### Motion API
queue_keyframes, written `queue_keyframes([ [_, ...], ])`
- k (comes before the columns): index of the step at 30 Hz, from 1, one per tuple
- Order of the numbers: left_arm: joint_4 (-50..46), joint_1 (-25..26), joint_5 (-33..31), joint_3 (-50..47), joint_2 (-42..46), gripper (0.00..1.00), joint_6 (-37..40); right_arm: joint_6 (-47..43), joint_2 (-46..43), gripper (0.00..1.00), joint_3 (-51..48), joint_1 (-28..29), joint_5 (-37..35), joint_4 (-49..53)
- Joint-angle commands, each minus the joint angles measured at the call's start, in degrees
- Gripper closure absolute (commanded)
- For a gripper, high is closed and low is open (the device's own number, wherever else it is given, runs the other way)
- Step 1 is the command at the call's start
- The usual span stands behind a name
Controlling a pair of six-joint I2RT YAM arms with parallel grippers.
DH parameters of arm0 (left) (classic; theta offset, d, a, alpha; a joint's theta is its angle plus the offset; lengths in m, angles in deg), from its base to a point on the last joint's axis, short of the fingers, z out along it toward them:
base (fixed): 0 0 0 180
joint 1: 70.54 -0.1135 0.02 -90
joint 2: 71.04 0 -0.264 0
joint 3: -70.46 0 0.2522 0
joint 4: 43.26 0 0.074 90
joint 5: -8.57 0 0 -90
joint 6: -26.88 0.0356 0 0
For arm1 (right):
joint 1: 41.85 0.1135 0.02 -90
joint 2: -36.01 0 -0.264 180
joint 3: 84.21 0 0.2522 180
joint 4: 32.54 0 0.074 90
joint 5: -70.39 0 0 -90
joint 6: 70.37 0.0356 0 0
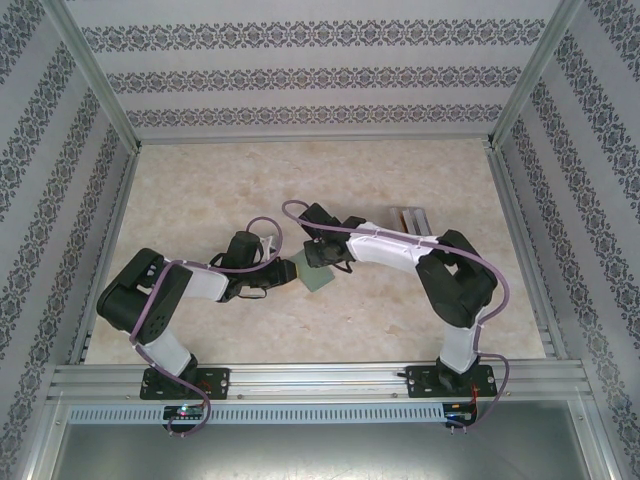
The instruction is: Put the credit cards into the card holder
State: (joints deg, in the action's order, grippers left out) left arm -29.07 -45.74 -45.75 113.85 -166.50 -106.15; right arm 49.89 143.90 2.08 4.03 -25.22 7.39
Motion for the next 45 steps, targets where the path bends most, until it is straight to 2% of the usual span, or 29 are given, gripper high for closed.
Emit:
queue_keyframes([
  [1, -2.41, 1.79, -1.74, -0.06, -3.37, 0.76, -0.18, 1.75, 3.19, 0.65, 3.12, 1.31, -1.33, 2.47],
  [8, -3.16, 1.79, -1.99, 0.0, -3.0, 0.76, 0.35, 3.13, 6.1, 0.66, 5.16, 1.57, 0.62, 4.24],
  [15, -3.59, 1.77, -2.22, 0.17, -2.81, 0.76, 0.61, 2.95, 5.15, 0.74, 2.32, 1.65, 1.2, 4.35],
  [24, -4.06, 1.75, -2.39, 0.74, -3.21, 0.76, 0.75, 0.26, 1.43, 0.81, -1.49, 0.75, 5.73, -0.51],
  [33, -5.0, 1.73, -2.37, 0.88, -2.92, 0.76, 1.6, -3.0, 0.11, 0.75, -2.62, -2.58, 12.46, -2.56],
  [41, -5.8, 1.72, -2.81, 0.98, -2.45, 0.76, 2.17, -3.03, 0.3, 0.88, -2.92, -3.67, 14.96, -3.41],
  [43, -5.65, 1.69, -2.99, 1.05, -2.62, 0.76, 2.1, -2.89, -0.11, 0.87, -3.42, -3.65, 15.46, -3.92],
  [45, -5.54, 1.82, -2.43, 1.24, -3.05, 0.76, 1.89, -3.26, -0.4, 0.77, -3.79, -3.74, 16.03, -4.14],
])
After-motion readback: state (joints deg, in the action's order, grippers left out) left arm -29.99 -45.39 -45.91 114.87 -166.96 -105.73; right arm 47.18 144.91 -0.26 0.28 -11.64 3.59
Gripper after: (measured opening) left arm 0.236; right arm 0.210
